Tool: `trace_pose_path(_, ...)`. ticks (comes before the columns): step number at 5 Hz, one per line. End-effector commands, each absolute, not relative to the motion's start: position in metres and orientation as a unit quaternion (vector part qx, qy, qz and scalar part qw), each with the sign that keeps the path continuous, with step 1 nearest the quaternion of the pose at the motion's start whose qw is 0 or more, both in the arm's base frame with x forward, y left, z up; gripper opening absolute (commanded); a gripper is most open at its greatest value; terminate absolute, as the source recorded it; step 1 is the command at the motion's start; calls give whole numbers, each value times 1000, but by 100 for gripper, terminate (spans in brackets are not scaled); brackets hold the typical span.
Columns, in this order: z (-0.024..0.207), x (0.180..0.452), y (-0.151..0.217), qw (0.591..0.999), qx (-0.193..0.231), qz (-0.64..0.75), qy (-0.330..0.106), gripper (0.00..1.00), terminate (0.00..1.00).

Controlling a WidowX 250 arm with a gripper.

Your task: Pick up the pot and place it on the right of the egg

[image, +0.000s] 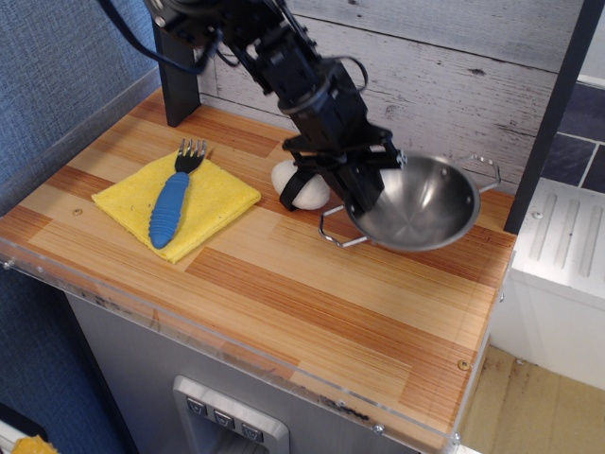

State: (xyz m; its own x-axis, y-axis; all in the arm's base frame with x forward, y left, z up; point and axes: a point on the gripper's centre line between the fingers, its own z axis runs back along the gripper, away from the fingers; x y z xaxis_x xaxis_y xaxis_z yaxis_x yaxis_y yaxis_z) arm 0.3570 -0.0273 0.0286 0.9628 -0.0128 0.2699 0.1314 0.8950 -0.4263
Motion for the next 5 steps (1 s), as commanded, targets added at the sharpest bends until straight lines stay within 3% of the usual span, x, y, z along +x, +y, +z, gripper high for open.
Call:
trace_pose_path(1, 26, 367, -30, 965, -219, -46, -137, 0, 0)
trace_pose_path(2, 25, 369, -25, 971, -193, -24, -141, 0, 0)
trace_pose_path(3, 24, 365, -19, 977, -161, 5, -137, 100, 0)
trace_pose_path(5, 29, 364, -16, 978, -156, 15, -137, 100, 0)
